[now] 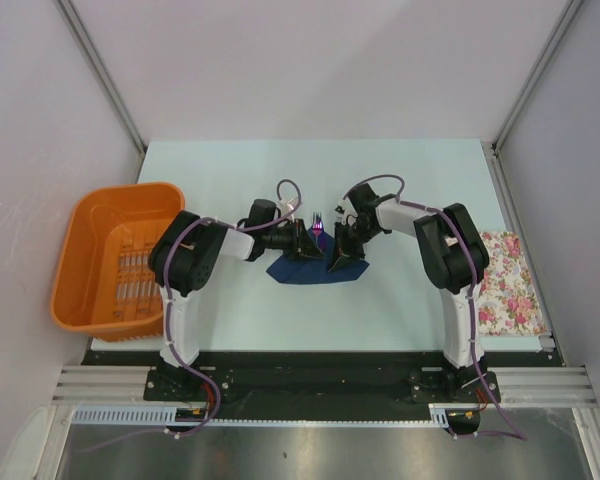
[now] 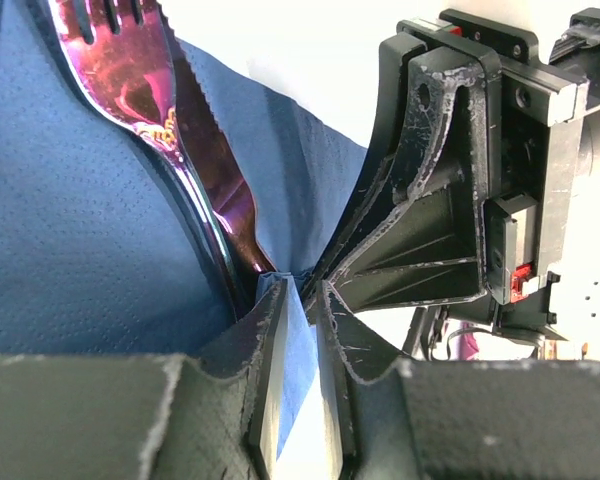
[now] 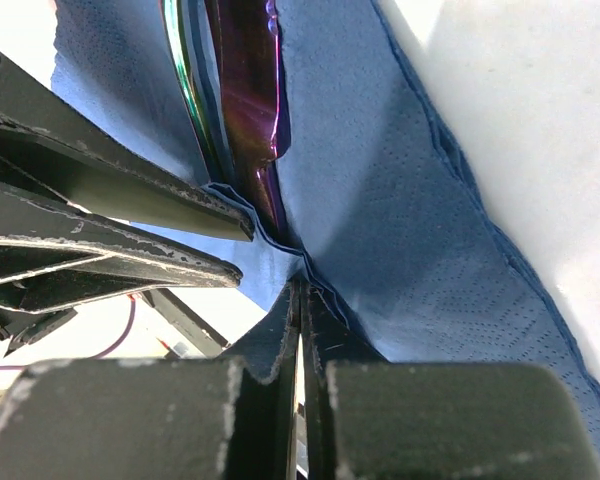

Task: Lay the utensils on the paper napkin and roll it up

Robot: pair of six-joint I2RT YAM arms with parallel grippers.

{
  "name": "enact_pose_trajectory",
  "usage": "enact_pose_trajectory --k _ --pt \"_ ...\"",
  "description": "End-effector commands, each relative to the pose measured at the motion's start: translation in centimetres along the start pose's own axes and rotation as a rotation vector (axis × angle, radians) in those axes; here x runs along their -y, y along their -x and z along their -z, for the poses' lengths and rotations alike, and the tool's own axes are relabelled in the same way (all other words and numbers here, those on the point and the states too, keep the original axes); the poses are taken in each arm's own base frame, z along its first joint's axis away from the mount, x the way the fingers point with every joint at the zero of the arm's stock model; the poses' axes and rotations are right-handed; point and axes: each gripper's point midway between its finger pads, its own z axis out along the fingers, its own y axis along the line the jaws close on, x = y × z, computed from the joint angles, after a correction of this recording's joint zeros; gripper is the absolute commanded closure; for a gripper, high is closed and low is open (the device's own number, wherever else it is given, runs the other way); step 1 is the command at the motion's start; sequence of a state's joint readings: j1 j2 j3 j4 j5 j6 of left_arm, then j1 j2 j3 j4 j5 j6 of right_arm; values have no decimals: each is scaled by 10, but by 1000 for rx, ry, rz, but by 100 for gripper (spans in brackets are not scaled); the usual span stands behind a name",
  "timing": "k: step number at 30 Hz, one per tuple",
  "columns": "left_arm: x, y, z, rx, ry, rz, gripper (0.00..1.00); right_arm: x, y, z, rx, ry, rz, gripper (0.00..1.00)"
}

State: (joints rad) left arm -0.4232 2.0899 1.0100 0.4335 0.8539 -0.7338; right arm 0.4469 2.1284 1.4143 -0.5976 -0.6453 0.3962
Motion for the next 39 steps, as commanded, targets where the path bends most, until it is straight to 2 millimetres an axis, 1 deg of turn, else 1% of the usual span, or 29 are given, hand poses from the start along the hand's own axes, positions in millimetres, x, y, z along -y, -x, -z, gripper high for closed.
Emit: enact_pose_trajectory --k 1,4,6,7,9,10,11,12,14,15,17,20,21,23,26,27,29,30,31,32,36,38,39 --pt "6 9 -4 13 -29 -29 77 2 14 0 34 -23 20 97" --pt "1 8 -4 5 -9 -27 78 0 17 10 44 -18 14 93" --pt "-1 6 -4 0 -3 -24 78 -3 21 22 69 -18 19 89" --pt "-3 6 -5 -2 1 -24 78 2 23 29 81 -27 16 83" --pt "-3 7 -5 -4 7 -29 79 4 25 40 100 -37 19 79" --pt "-4 6 -5 -7 10 -27 79 10 25 44 99 -52 15 75" --pt "-5 7 -6 -9 13 -27 79 16 28 52 117 -60 6 73" --pt "-5 7 -5 -12 13 -29 79 20 30 55 126 -70 4 70" --pt "-5 8 -5 -12 13 -32 79 34 28 61 129 -93 -16 67" --pt "-5 7 -5 -15 16 -32 79 37 28 65 138 -100 -18 65" --pt "-4 9 -4 -13 15 -37 79 49 25 68 141 -126 -30 61" --pt "-6 8 -3 -16 19 -34 79 61 27 76 162 -156 -43 55" --pt "-6 8 -3 -16 21 -40 79 67 29 79 170 -178 -39 52" --pt "-7 8 -2 -15 23 -38 79 73 29 80 171 -206 -38 51" --pt "-7 7 0 -17 24 -39 79 84 28 84 176 -263 -39 42" --pt "-8 7 0 -16 27 -35 79 89 28 83 177 -290 -40 38" --pt "-7 8 0 -15 24 -41 79 91 22 76 145 -281 -36 38" --pt "-7 8 1 -15 25 -40 79 89 18 71 122 -259 -38 39" --pt "-7 8 1 -16 25 -38 79 86 12 64 92 -247 -33 39" --pt "-8 8 1 -15 26 -41 79 87 7 56 60 -243 -38 41" --pt "-9 8 2 -17 26 -38 79 73 -7 31 -23 -135 -45 47" --pt "-9 9 2 -15 26 -41 79 67 -7 26 -41 -90 -53 49" --pt "-10 7 2 -18 29 -38 79 59 -9 23 -62 -36 -58 51"
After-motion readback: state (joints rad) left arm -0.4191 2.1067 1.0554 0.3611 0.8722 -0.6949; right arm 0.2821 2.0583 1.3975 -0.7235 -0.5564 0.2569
